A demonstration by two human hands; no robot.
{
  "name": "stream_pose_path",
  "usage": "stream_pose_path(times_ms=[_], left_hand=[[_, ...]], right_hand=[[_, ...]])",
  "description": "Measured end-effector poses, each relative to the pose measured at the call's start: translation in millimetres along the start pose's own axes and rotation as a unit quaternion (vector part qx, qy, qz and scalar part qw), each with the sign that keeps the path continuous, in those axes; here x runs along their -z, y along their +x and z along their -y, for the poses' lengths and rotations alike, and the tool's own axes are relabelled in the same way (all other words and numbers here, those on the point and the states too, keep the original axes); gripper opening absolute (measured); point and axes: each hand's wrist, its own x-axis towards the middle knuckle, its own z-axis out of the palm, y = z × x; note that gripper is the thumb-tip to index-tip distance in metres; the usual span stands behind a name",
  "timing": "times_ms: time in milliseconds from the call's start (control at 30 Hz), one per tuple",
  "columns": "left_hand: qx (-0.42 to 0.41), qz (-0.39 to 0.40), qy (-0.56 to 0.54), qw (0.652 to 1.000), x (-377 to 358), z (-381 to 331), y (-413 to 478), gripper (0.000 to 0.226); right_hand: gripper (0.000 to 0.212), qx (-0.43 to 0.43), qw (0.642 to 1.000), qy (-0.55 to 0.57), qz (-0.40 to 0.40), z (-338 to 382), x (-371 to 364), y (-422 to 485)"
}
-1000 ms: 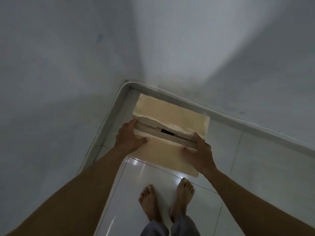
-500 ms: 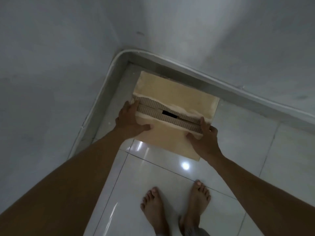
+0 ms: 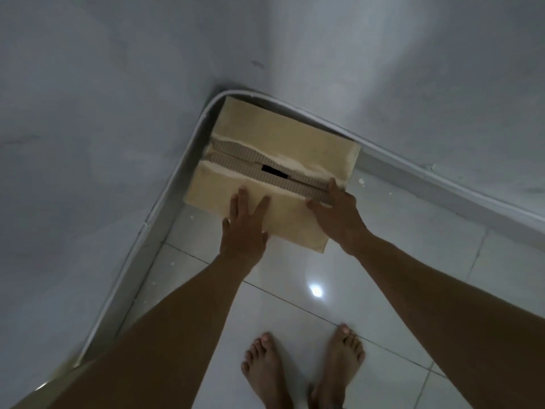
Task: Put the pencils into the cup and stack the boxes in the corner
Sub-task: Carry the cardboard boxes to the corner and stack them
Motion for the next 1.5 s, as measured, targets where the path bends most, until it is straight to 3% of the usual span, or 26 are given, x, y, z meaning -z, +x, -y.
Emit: stream_pose_path(times_ms=[233,467,600,867,1233,1500], left_hand=[[0.05,-0.019,0.024,0.998,17.3,8.6,4.1,0.065],[0.023,0.052,-0.038,0.998,24.6,-6.6,-50.2,0.058],[-0.014,0.01,-0.126,0.992,37.9,-25.3,-89.3,0.049],[-0.049,-0.047,-0.164,0.984,96.1,-62.9,-176.4,0.042],[-0.13,-0.048,-0.125,0.982,256.1,-126.4,-283.9,0.043],[-0.206,-0.091,-0.116,0.967,329.9,-184.7,-360.6,0.044]], right_hand=[[0.085,0.03,0.999,0.012,0.031,5.4,3.4,-13.0],[0.068,0.085,0.979,-0.185,0.005,-4.9,5.9,-63.5],[0.059,0.107,0.958,-0.264,-0.016,0.5,9.4,-97.4],[0.055,0.173,0.957,-0.231,-0.018,11.5,42.5,-201.1],[0.065,0.189,0.956,-0.223,-0.021,86.6,137.0,-371.5],[0.067,0.214,0.952,-0.197,-0.091,146.3,189.5,-477.6]])
